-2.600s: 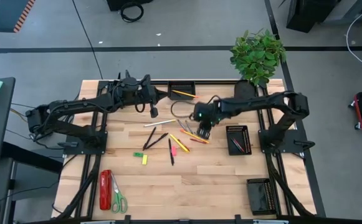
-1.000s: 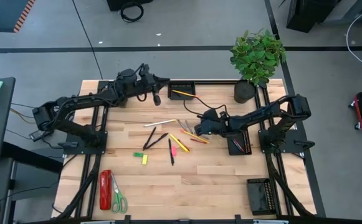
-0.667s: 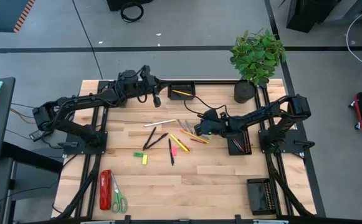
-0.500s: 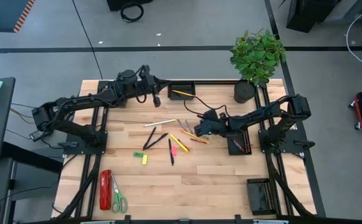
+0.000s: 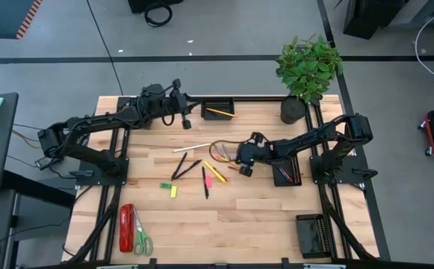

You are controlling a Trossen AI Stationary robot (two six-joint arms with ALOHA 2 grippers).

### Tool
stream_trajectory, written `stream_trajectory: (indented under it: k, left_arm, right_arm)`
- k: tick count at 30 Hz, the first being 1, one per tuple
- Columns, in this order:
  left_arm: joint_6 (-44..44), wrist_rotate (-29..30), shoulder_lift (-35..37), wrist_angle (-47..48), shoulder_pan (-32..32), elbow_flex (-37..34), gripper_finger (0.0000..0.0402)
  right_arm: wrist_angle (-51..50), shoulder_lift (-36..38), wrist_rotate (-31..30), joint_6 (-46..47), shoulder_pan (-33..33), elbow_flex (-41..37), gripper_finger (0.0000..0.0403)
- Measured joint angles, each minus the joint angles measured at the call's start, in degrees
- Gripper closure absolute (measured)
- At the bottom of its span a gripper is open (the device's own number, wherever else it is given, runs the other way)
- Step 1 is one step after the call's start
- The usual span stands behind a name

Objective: Sort crayons/erasers/pens/pencils in bins
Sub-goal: Put the red crayon into the middle right black bin

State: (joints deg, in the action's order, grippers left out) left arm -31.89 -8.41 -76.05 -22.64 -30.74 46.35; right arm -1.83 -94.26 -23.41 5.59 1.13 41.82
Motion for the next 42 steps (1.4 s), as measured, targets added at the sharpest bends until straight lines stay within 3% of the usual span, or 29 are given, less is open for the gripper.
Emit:
stream_trajectory:
  k: [4, 7, 14, 21, 25, 32, 38, 42]
  left_arm:
    - [0.16, 0.64, 0.0, 0.38, 0.02, 0.0, 0.0371]
    - [1.45, 1.82, 0.0, 2.21, 0.0, 0.0, 0.0369]
    - [1.5, 7.07, 0.39, 8.96, 0.01, 0.0, 0.0374]
    - [1.62, 7.79, 3.67, 13.28, 0.15, 0.0, 0.0385]
    - [3.25, 7.42, 4.75, 13.88, 0.44, 0.0, 0.0384]
    - [5.5, 4.31, 4.87, 13.9, 1.78, 0.0, 0.0387]
    - [5.94, 4.12, 4.87, 14.06, 3.69, 0.0, 0.0389]
    - [5.91, 4.12, 4.87, 13.61, 4.39, 0.0, 0.038]
  right_arm:
    - [-0.12, 0.0, 1.42, -9.08, 1.17, 0.81, 0.0281]
    - [0.84, 0.0, 4.55, -10.04, 3.19, 1.13, 0.0281]
    - [7.46, 0.02, 10.47, -0.94, 6.09, -0.09, 0.0281]
    - [9.38, 0.02, 9.92, 8.49, -0.96, -0.09, 0.0281]
    - [9.27, 0.02, 6.21, 11.78, -7.2, -0.09, 0.0281]
    - [14.28, 0.09, -10.76, 16.31, -15.15, -5.79, 0.0284]
    - [34.42, 0.07, -12.19, 18.4, -15.98, -16.11, 0.03]
    - [35.63, 0.07, -11.2, 16.88, -15.92, -16.04, 0.0308]
